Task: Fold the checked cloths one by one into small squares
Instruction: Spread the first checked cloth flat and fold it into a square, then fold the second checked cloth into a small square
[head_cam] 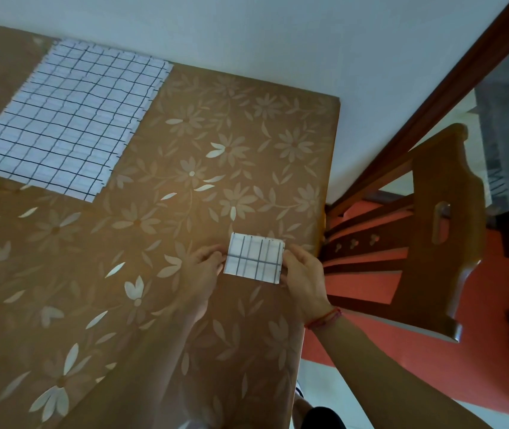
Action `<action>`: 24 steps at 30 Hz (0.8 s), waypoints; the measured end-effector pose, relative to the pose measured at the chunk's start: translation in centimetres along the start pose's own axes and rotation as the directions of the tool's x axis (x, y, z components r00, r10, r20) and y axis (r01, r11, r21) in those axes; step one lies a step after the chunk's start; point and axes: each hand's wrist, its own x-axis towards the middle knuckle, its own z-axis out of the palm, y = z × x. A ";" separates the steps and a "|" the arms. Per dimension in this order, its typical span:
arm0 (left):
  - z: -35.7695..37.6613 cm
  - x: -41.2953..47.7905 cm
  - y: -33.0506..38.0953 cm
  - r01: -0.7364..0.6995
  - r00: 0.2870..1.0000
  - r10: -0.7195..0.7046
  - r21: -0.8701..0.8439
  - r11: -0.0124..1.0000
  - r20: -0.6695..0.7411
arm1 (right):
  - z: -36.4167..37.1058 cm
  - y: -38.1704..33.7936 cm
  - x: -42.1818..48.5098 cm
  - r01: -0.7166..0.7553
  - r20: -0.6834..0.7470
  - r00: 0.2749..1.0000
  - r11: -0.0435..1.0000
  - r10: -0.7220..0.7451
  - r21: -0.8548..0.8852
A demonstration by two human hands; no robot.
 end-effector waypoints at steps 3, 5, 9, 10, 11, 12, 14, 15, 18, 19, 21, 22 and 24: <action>0.0 -0.1 -0.2 -0.003 1.000 0.003 -0.005 1.000 0.002 | 0.0 0.1 0.4 -0.009 0.005 1.000 1.000 0.009 -0.017; 0.0 -0.2 -0.4 0.000 1.000 0.000 -0.022 1.000 0.000 | 0.0 0.0 0.6 -0.009 -0.003 1.000 0.999 0.009 -0.040; -0.2 -0.3 -0.6 0.015 1.000 -0.015 -0.033 0.999 0.013 | 0.1 0.1 1.0 -0.030 -0.028 0.999 0.999 0.029 -0.017; -0.2 -0.3 -0.6 0.016 1.000 -0.016 -0.029 0.999 0.015 | 0.2 0.1 0.9 -0.037 -0.031 0.999 0.999 0.037 -0.008; -0.3 -0.2 -0.6 0.014 1.000 -0.014 -0.020 1.000 0.011 | 0.1 0.1 0.7 -0.044 -0.035 0.998 0.999 0.044 0.006; -0.3 -0.1 -0.7 0.009 1.000 -0.009 -0.004 1.000 0.008 | 0.1 0.1 0.6 -0.053 -0.038 0.998 0.998 0.054 0.022; -0.2 0.0 -0.6 -0.006 1.000 0.005 0.023 1.000 0.015 | 0.1 0.1 0.3 -0.061 -0.024 0.998 0.997 0.062 0.047; -0.2 0.1 -0.6 -0.009 1.000 0.008 0.028 1.000 0.019 | 0.1 0.2 0.2 -0.058 -0.019 0.998 0.997 0.059 0.046; -0.3 0.1 -0.6 0.003 1.000 -0.003 0.035 0.999 0.014 | 0.0 0.2 0.4 -0.058 -0.017 0.998 0.997 0.059 0.045; -0.3 0.1 -0.6 0.002 1.000 -0.002 0.042 0.999 0.014 | 0.0 0.3 0.4 -0.057 -0.017 0.998 0.998 0.058 0.038; -0.4 0.1 -0.7 0.004 1.000 -0.005 0.048 0.999 0.017 | 0.0 0.4 0.5 -0.049 -0.013 0.999 0.999 0.049 0.019; -0.5 0.1 -0.8 0.003 1.000 -0.004 0.050 0.999 0.017 | -0.1 0.4 0.5 -0.046 -0.009 0.999 0.999 0.046 0.011; -0.5 0.1 -0.8 -0.005 1.000 0.004 0.071 0.997 0.021 | -0.1 0.3 0.4 -0.052 -0.005 0.999 0.999 0.052 0.012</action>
